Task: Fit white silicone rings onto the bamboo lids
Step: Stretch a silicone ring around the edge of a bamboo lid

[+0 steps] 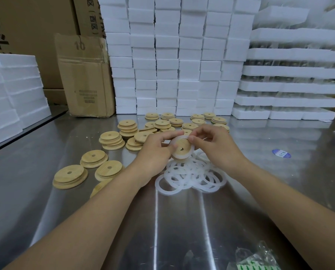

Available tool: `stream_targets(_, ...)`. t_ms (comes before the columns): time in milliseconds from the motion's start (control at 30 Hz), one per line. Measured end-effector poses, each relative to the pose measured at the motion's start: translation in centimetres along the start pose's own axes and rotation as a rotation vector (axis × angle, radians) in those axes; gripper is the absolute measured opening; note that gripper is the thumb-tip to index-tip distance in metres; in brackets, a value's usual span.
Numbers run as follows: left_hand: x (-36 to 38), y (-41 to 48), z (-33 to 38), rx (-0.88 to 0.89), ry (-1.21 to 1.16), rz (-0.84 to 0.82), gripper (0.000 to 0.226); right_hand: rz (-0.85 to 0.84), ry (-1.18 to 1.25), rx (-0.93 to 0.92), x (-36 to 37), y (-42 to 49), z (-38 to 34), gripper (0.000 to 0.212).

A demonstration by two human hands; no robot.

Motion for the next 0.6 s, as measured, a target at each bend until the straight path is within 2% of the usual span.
stream_targets(233, 0.0, 0.0, -0.7, -0.082, -0.054, 0.007, 0.042, -0.067, 0.038, 0.09, -0.5, 0.2, 0.4, 0.007)
stream_targets(467, 0.0, 0.2, -0.8, -0.086, -0.089, 0.015, 0.041, -0.153, 0.017, 0.252, -1.2, 0.2, 1.3, 0.017)
stream_targets(600, 0.0, 0.1, -0.6, -0.064, -0.066, 0.02, 0.041, -0.151, -0.002, 0.279, -1.4, 0.2, 1.2, 0.02)
Point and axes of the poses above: each hand's wrist, its own y-axis towards the middle knuckle, its own x-axis out of the palm, z = x × y, the point moved 5 cm from there along y, towards the middle knuckle, and after that the axes turned 14 degrees about y, right-handed, at the moved point
